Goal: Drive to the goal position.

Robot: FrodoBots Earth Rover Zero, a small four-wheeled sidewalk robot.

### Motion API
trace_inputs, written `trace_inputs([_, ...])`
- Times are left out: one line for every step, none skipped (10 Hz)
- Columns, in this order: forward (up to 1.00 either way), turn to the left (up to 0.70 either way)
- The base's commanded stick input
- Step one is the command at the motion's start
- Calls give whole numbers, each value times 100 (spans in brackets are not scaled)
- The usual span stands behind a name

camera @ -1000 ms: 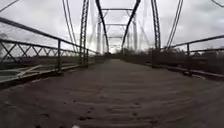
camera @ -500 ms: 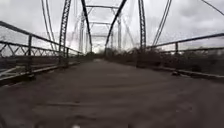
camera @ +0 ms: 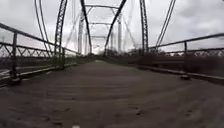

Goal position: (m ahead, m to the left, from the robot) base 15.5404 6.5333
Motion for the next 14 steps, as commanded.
trace_inputs([100,0])
trace_inputs([100,0])
trace_inputs([100,0])
trace_inputs([100,0])
trace_inputs([100,0])
trace_inputs([100,0])
trace_inputs([100,0])
trace_inputs([100,0])
trace_inputs([100,0])
trace_inputs([100,0])
trace_inputs([100,0])
trace_inputs([100,0])
trace_inputs([100,0])
trace_inputs([100,0])
